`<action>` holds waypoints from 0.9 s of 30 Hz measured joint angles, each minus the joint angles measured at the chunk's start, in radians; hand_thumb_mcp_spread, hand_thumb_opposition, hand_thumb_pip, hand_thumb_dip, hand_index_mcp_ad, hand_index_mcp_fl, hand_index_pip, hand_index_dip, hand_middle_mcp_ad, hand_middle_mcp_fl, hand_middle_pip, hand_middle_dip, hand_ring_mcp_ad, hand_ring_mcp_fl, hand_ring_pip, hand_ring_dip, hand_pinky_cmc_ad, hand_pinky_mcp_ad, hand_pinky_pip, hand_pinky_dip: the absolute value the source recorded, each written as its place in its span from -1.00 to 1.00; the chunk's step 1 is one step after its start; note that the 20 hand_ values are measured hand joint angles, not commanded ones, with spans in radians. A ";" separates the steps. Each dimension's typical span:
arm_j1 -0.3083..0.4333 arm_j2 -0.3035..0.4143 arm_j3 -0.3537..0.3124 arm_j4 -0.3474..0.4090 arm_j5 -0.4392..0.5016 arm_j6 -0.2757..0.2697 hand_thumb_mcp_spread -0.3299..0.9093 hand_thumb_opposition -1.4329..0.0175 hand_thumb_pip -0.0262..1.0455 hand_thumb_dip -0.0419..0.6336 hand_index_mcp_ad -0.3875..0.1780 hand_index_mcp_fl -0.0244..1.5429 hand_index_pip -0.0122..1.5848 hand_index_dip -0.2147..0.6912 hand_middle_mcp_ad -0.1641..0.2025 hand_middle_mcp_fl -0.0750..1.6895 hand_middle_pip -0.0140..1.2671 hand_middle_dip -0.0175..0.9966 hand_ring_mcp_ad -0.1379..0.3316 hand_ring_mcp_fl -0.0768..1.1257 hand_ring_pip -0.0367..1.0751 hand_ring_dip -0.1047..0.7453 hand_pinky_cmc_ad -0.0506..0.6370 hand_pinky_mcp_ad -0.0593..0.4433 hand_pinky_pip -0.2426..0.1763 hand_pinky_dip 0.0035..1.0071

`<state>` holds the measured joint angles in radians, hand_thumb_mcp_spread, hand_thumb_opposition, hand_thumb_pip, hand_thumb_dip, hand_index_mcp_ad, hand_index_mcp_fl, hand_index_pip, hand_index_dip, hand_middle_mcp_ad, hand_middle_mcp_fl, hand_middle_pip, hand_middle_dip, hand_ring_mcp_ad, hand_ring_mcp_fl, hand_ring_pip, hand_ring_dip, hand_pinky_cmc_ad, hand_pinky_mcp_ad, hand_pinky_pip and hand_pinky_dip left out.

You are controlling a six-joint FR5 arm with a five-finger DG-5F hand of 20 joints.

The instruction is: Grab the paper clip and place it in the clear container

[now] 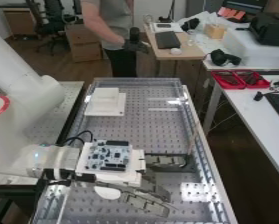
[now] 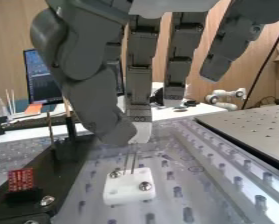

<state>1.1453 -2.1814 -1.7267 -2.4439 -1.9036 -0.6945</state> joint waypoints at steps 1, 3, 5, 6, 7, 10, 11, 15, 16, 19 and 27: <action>-0.002 -0.002 0.002 0.000 -0.003 0.000 0.60 -0.28 0.29 0.01 -0.19 -0.84 -0.76 -0.90 -0.83 -0.15 0.16 0.43 -0.26 -0.22 -0.66 0.43 0.39 0.15 0.40 -0.62; -0.004 -0.006 0.005 -0.001 -0.009 0.000 0.61 -0.29 0.29 0.01 -0.19 -0.84 -0.76 -0.90 -0.83 -0.14 0.19 0.46 -0.26 -0.22 -0.65 0.43 0.39 0.15 0.40 -0.62; -0.007 -0.010 0.010 -0.002 -0.016 0.001 0.61 -0.29 0.29 0.01 -0.19 -0.84 -0.76 -0.90 -0.83 -0.14 0.19 0.46 -0.26 -0.22 -0.66 0.43 0.39 0.15 0.40 -0.62; -0.008 -0.011 0.011 -0.002 -0.018 0.001 0.61 -0.29 0.29 0.01 -0.19 -0.84 -0.76 -0.90 -0.84 -0.14 0.19 0.46 -0.26 -0.22 -0.66 0.43 0.39 0.15 0.40 -0.62; -0.009 -0.013 0.012 -0.003 -0.019 0.001 0.61 -0.29 0.29 0.01 -0.19 -0.84 -0.76 -0.90 -0.84 -0.14 0.19 0.46 -0.26 -0.22 -0.66 0.43 0.39 0.15 0.40 -0.62; -0.012 -0.018 0.017 -0.005 -0.024 0.001 0.61 -0.29 0.29 0.01 -0.19 -0.84 -0.76 -0.90 -0.82 -0.14 0.19 0.46 -0.27 -0.21 -0.66 0.43 0.39 0.15 0.40 -0.62; -0.013 -0.020 0.018 -0.006 -0.027 0.000 0.61 -0.29 0.29 0.01 -0.19 -0.84 -0.76 -0.90 -0.82 -0.14 0.19 0.46 -0.27 -0.21 -0.66 0.43 0.39 0.15 0.40 -0.62; -0.016 -0.024 0.020 -0.005 -0.032 -0.002 0.61 -0.29 0.29 0.01 -0.20 -0.84 -0.76 -0.90 -0.86 -0.14 0.19 0.46 -0.26 -0.21 -0.66 0.43 0.39 0.15 0.40 -0.62; -0.016 -0.025 0.021 -0.004 -0.035 -0.003 0.61 -0.29 0.29 0.01 -0.20 -0.84 -0.76 -0.90 -0.86 -0.14 0.19 0.46 -0.26 -0.21 -0.66 0.43 0.39 0.15 0.40 -0.62; -0.017 -0.028 0.022 0.000 -0.038 -0.003 0.61 -0.29 0.29 0.01 -0.22 -0.84 -0.76 -0.90 -0.86 -0.14 0.19 0.46 -0.26 -0.21 -0.66 0.43 0.39 0.15 0.40 -0.62; -0.019 -0.036 0.030 -0.001 -0.047 -0.001 0.59 -0.30 0.29 0.01 -0.23 -0.84 -0.75 -0.90 -0.84 -0.12 0.23 0.46 -0.26 -0.20 -0.66 0.43 0.39 0.15 0.40 -0.62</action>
<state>1.1266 -2.2173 -1.6967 -2.4450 -1.9504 -0.6957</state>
